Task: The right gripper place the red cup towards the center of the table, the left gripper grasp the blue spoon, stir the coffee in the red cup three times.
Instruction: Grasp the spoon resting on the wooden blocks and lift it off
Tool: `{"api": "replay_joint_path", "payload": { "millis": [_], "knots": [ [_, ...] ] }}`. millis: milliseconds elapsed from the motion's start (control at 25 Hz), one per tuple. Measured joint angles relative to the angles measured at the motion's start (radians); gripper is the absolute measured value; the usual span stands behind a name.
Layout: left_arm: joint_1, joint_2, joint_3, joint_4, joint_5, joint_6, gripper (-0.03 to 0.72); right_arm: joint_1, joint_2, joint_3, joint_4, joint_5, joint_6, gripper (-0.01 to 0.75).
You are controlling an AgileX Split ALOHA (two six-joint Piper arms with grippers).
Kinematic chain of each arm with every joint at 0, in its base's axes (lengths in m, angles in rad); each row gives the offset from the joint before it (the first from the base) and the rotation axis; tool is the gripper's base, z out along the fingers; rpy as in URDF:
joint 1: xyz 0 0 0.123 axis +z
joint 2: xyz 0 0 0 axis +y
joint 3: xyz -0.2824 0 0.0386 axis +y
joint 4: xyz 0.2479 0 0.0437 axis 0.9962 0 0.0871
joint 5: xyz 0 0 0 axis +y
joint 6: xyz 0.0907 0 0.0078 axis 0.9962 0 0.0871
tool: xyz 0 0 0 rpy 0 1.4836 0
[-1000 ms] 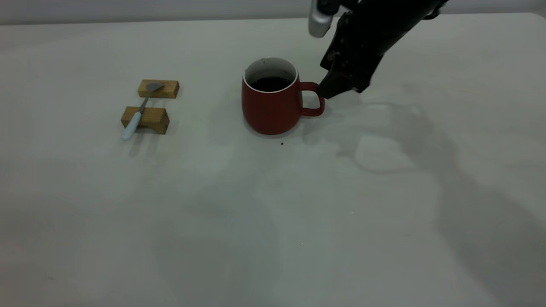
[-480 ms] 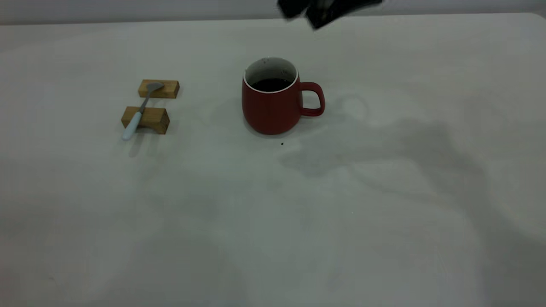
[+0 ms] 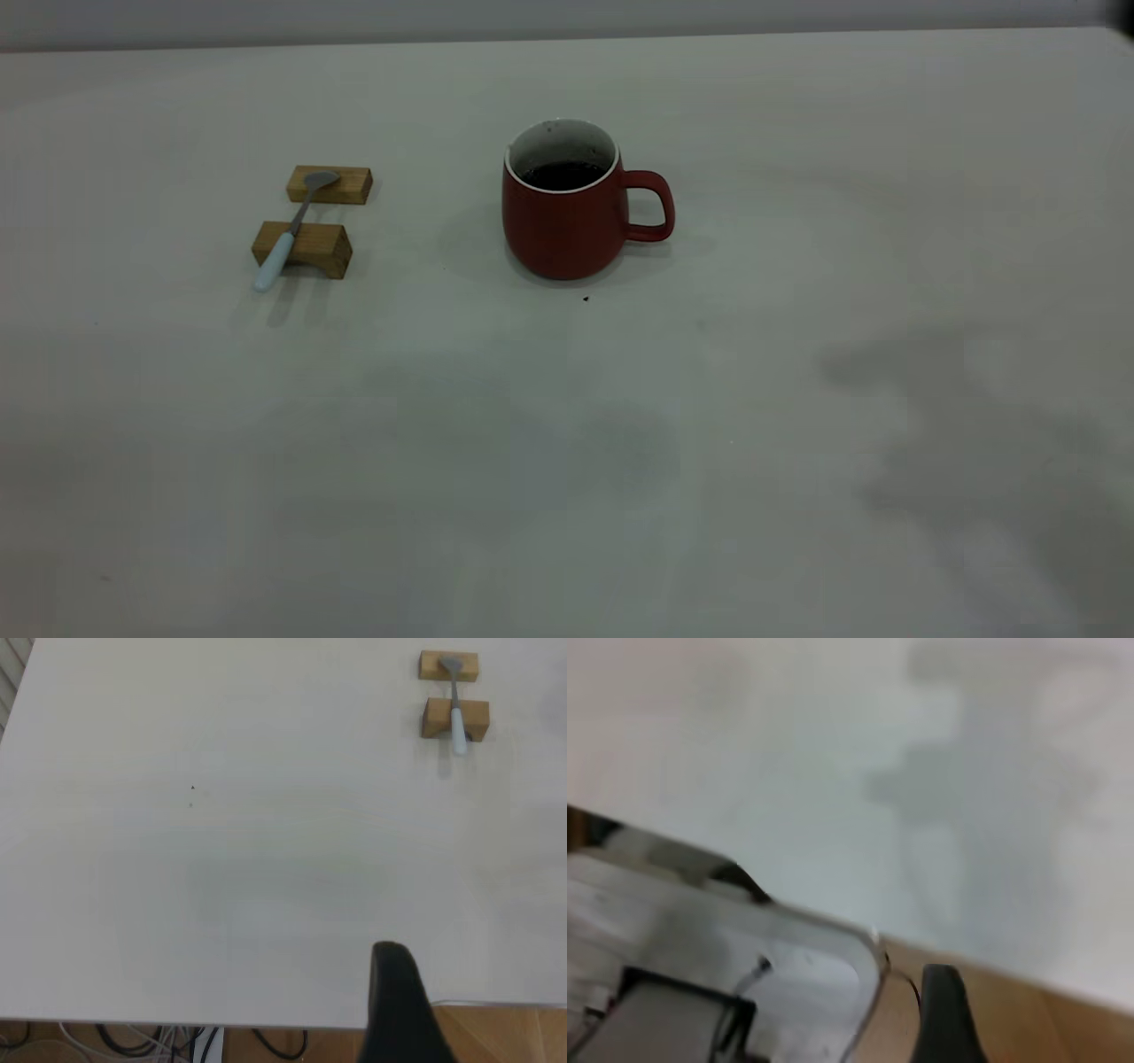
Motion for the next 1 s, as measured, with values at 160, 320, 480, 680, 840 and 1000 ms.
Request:
{"api": "replay_joint_path", "payload": {
  "millis": [160, 320, 480, 680, 840, 1000],
  "knots": [
    [0.000, 0.000, 0.000, 0.000, 0.000, 0.000, 0.534, -0.086, -0.199, 0.205, -0.022, 0.012, 0.032, 0.575],
    [0.000, 0.000, 0.000, 0.000, 0.000, 0.000, 0.534, -0.163, -0.419, 0.368, -0.041, 0.020, 0.037, 0.575],
    [0.000, 0.000, 0.000, 0.000, 0.000, 0.000, 0.534, -0.178, -0.635, 0.465, -0.062, 0.040, 0.042, 0.575],
    [0.000, 0.000, 0.000, 0.000, 0.000, 0.000, 0.534, -0.191, -0.872, 0.537, -0.062, 0.016, 0.051, 0.575],
    [0.000, 0.000, 0.000, 0.000, 0.000, 0.000, 0.534, -0.196, -1.031, 0.552, -0.065, -0.004, 0.051, 0.575],
    [0.000, 0.000, 0.000, 0.000, 0.000, 0.000, 0.534, -0.196, -1.182, 0.552, -0.069, -0.004, 0.060, 0.575]
  ]
}}
